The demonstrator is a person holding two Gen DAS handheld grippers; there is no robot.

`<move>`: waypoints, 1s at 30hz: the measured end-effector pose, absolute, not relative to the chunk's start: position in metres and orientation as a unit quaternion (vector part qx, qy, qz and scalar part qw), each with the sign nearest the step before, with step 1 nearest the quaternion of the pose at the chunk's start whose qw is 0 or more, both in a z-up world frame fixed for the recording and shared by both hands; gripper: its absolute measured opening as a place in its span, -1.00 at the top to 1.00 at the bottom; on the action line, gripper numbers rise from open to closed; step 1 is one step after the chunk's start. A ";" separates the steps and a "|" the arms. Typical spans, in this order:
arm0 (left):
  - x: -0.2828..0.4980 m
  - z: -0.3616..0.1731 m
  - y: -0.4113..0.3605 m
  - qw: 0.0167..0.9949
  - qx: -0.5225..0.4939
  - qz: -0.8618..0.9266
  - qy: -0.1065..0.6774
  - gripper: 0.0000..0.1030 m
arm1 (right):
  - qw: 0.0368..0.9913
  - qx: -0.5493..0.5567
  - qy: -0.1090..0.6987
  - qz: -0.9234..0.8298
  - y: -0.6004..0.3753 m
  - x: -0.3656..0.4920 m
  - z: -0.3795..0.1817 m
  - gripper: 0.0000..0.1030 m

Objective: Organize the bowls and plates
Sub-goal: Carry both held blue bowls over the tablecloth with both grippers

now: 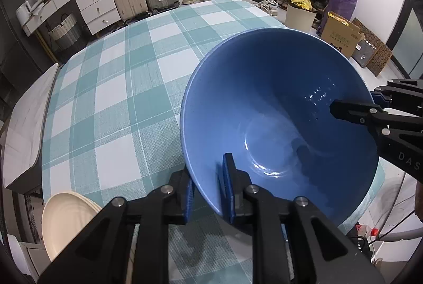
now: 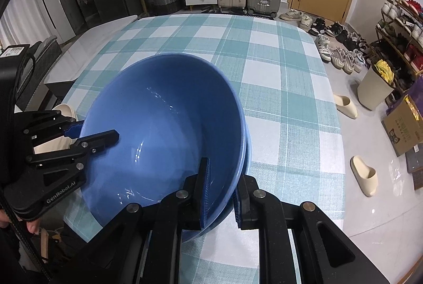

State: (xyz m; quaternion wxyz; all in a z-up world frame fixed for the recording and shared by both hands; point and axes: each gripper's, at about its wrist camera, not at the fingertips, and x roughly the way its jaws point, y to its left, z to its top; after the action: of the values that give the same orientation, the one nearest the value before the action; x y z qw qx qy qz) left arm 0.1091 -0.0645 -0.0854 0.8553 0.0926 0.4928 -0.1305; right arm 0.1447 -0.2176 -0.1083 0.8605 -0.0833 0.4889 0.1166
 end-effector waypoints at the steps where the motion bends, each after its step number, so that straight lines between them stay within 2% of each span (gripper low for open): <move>1: 0.110 -0.086 -0.065 0.855 0.091 -0.131 0.494 0.65 | 0.861 -0.085 0.489 0.115 -0.218 0.145 -0.108 0.71; 23: 0.120 -0.094 -0.064 0.844 0.085 -0.137 0.511 0.58 | 0.868 -0.125 0.473 0.089 -0.215 0.144 -0.098 0.71; 30: 0.120 -0.096 -0.065 0.844 0.079 -0.138 0.512 0.57 | 0.867 -0.101 0.479 0.090 -0.225 0.149 -0.101 0.71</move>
State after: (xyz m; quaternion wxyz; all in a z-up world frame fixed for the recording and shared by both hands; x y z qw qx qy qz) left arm 0.1200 -0.0648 -0.0956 0.8439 0.0788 0.5123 -0.1385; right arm 0.1485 -0.2247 -0.1011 0.8672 -0.1014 0.4790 0.0902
